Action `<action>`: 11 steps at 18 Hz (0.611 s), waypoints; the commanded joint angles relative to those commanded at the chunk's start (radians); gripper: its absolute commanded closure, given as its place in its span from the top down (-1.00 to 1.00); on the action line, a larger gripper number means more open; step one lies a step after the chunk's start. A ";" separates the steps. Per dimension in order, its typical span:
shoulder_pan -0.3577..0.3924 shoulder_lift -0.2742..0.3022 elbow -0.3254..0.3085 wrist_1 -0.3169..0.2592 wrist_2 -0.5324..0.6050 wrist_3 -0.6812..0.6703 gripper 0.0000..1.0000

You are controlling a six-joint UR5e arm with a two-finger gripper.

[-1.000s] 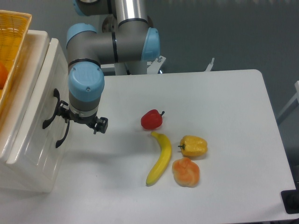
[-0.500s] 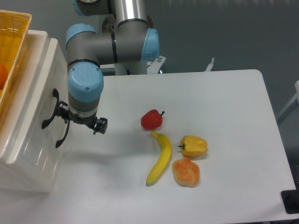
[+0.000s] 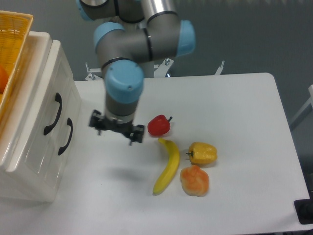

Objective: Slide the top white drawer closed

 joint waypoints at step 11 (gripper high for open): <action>0.287 0.051 0.000 -0.028 0.078 0.416 1.00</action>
